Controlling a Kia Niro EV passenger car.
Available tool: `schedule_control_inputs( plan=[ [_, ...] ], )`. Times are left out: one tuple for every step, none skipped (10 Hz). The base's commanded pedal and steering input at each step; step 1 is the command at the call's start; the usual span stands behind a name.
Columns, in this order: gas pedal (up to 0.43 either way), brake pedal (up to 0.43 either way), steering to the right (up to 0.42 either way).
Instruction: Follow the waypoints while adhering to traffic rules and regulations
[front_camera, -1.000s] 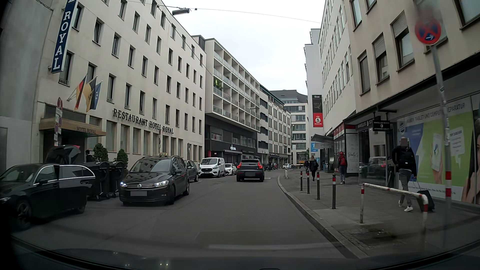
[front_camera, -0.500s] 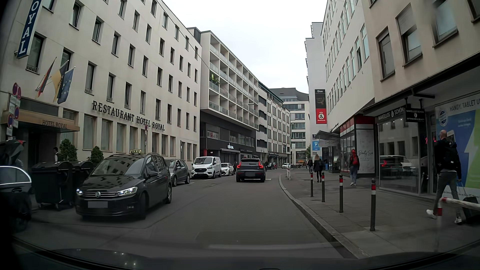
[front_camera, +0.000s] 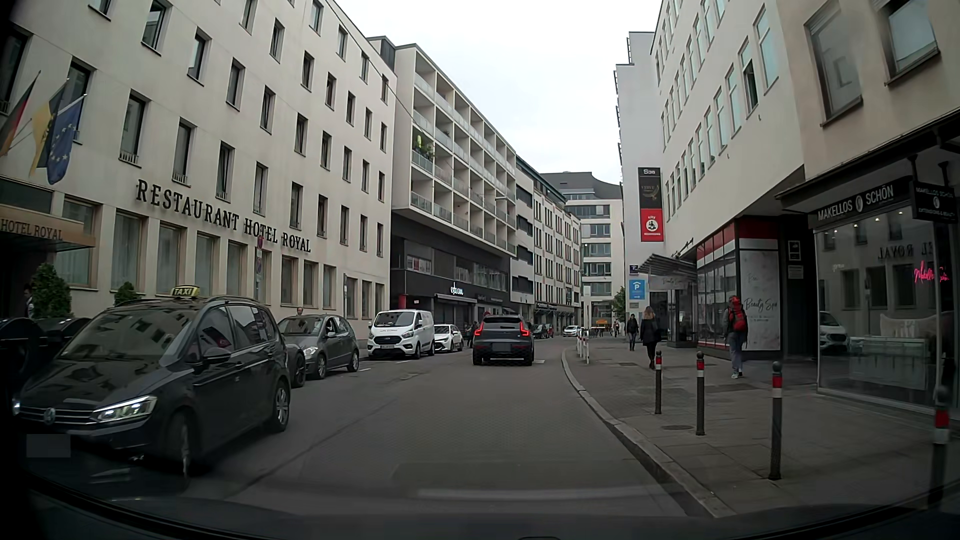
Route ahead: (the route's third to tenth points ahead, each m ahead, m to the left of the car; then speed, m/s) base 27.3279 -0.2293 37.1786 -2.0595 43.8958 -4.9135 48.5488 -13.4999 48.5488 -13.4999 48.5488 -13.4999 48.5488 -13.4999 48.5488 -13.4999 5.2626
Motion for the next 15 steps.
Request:
schedule_control_inputs(
  plan=[
    [0.028,0.0,0.009],
    [0.028,0.0,0.009],
    [0.028,0.0,0.009],
    [0.028,0.0,0.009],
    [0.028,0.0,0.011],
    [0.028,0.0,0.012],
    [0.028,0.0,0.012],
    [0.028,0.0,0.012],
    [0.028,0.0,0.012],
    [0.028,0.0,0.012],
    [0.028,0.0,0.012],
    [0.028,0.0,0.012],
    [0.028,0.0,0.013],
    [0.028,0.0,0.013],
    [0.028,0.0,0.013]
  ],
)
